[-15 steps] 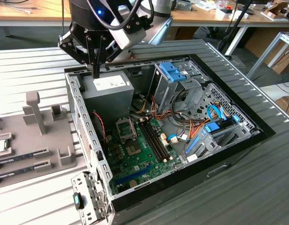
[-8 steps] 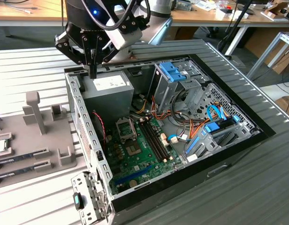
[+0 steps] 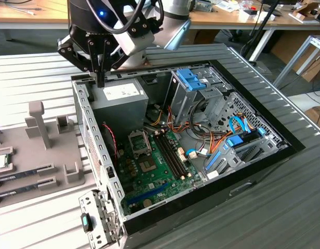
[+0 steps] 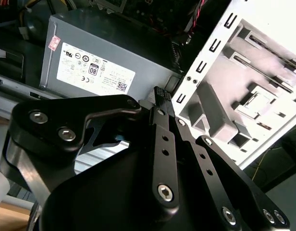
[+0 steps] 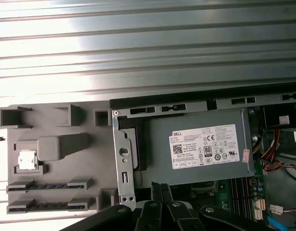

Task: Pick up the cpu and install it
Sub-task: 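Reach for the cpu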

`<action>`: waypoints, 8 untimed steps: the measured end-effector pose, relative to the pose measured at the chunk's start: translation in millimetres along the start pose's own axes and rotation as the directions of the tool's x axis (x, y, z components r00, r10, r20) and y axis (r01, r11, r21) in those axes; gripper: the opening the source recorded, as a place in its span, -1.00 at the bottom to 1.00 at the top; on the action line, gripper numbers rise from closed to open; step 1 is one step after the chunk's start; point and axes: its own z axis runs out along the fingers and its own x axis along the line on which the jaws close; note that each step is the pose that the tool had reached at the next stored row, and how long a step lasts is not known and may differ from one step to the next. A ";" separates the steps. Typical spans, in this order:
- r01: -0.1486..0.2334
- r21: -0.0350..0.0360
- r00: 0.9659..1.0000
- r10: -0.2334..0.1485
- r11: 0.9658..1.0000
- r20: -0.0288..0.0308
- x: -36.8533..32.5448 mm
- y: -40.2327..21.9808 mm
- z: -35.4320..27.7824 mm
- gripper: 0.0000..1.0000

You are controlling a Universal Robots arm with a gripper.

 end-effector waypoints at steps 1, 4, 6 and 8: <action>0.000 0.000 1.000 0.000 1.000 0.000 0.6 -0.1 0.0 -0.79; 0.000 0.000 1.000 0.000 1.000 0.000 3.8 -0.3 -0.1 -0.79; 0.000 0.000 1.000 0.000 1.000 0.000 6.3 -0.5 -0.1 -0.79; 0.000 0.000 1.000 0.000 1.000 0.000 7.9 -0.6 -0.2 -0.79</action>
